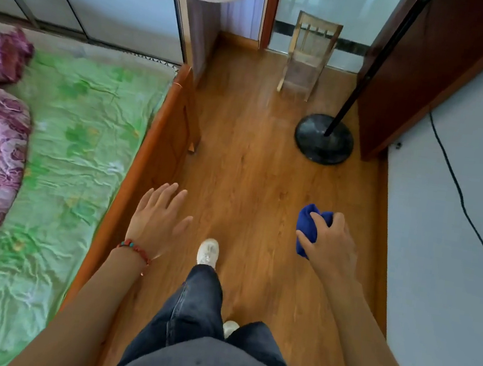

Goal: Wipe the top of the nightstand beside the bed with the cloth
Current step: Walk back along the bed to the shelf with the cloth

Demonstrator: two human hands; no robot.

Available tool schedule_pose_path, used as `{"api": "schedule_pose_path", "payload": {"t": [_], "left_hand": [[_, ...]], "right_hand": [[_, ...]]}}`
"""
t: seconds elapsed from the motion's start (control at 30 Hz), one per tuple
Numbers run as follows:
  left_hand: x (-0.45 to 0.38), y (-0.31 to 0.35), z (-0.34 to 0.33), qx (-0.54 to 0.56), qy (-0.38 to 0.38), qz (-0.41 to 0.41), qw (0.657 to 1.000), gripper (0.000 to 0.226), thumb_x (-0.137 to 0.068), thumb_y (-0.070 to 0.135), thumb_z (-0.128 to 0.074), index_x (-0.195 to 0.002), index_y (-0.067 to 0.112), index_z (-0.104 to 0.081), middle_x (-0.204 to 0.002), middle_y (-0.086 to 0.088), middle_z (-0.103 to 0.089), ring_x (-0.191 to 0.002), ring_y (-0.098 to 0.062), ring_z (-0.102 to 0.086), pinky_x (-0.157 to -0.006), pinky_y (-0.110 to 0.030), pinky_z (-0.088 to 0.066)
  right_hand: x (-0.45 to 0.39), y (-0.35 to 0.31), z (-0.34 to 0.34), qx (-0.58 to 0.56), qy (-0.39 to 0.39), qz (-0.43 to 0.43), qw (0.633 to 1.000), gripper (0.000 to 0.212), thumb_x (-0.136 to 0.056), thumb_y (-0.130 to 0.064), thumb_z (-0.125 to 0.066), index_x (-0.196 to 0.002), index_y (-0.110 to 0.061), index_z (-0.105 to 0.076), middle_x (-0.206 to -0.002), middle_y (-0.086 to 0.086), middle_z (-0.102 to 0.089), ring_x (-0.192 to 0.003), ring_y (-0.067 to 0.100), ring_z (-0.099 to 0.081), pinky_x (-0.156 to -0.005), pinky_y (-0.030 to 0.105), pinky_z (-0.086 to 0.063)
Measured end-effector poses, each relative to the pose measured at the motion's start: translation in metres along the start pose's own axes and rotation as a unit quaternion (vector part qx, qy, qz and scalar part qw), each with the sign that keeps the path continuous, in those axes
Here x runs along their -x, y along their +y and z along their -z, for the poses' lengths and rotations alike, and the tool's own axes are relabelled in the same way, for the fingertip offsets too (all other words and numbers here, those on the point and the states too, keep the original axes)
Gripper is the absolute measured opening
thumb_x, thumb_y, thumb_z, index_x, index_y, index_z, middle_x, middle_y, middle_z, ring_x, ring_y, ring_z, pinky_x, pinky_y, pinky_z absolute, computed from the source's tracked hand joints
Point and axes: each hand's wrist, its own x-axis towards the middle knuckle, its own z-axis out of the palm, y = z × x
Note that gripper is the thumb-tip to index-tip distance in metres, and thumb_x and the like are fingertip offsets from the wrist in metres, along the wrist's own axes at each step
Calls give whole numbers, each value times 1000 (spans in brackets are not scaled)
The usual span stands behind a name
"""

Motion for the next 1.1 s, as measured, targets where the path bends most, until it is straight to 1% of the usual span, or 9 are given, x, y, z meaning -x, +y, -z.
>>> {"api": "schedule_pose_path", "payload": {"t": [0.07,0.17,0.33,0.5,0.67,0.77,0.87,1.0,1.1], "left_hand": [[-44,-9,-2,-8,-1,-4,1000,52,-88,35,-59,-129,4,-52,-132,-19,-50,-126,-35,-41,-106,-48,-26],[-117,-23,-2,-4,-6,-9,1000,52,-90,39,-51,-128,4,-52,-131,-19,-51,-125,-36,-43,-105,-49,-27],[-239,-53,12,18,-24,-7,1000,61,-87,47,-34,-123,3,-56,-126,-19,-55,-119,-37,-48,-99,-52,-37],[-345,-71,30,13,-23,-15,1000,62,-87,48,-32,-123,3,-56,-125,-20,-55,-118,-39,-49,-97,-52,-36],[-440,-79,29,0,-46,-11,999,66,-88,52,-27,-128,5,-52,-131,-18,-52,-123,-37,-44,-102,-50,-30],[-496,-79,23,7,-38,0,999,66,-87,51,-28,-127,5,-53,-130,-18,-52,-124,-37,-44,-102,-50,-29],[-552,-76,22,15,-34,18,999,63,-86,49,-32,-125,4,-54,-127,-19,-54,-121,-38,-47,-100,-51,-31],[-614,-72,26,18,-26,38,999,60,-85,47,-35,-123,5,-55,-124,-19,-56,-118,-38,-50,-98,-54,-37],[-658,-72,31,21,-24,52,998,59,-84,46,-36,-120,4,-56,-122,-20,-56,-115,-38,-52,-95,-55,-39]], "right_hand": [[-44,-1,-6,-1,6,6,1000,43,-75,-28,-73,-109,-7,-59,-98,17,-52,-78,28,-56,-59,38,-53],[-112,-6,-15,-1,15,1,1000,44,-71,-27,-77,-106,-6,-61,-94,17,-53,-73,28,-56,-53,36,-52],[-230,-31,-21,-19,21,-6,1000,44,-69,-27,-79,-104,-7,-62,-92,17,-53,-71,27,-57,-50,33,-50],[-337,-47,-21,-34,27,-12,999,44,-68,-27,-78,-105,-7,-62,-92,17,-53,-72,28,-57,-52,33,-50],[-441,-40,-24,-19,24,4,1000,45,-71,-28,-77,-107,-6,-61,-93,17,-52,-75,28,-56,-54,34,-51],[-503,-30,-27,-9,16,11,1000,45,-72,-29,-76,-108,-6,-60,-94,18,-52,-77,29,-56,-54,35,-51],[-567,-20,-29,-5,4,29,1000,44,-71,-28,-77,-106,-6,-61,-94,19,-54,-75,31,-58,-52,34,-50],[-642,-12,-23,6,-19,61,998,45,-69,-27,-78,-104,-5,-62,-91,20,-54,-68,31,-57,-49,33,-49],[-701,-11,-19,15,-37,78,996,45,-71,-29,-76,-106,-6,-61,-92,19,-53,-72,32,-56,-51,35,-49]]}}
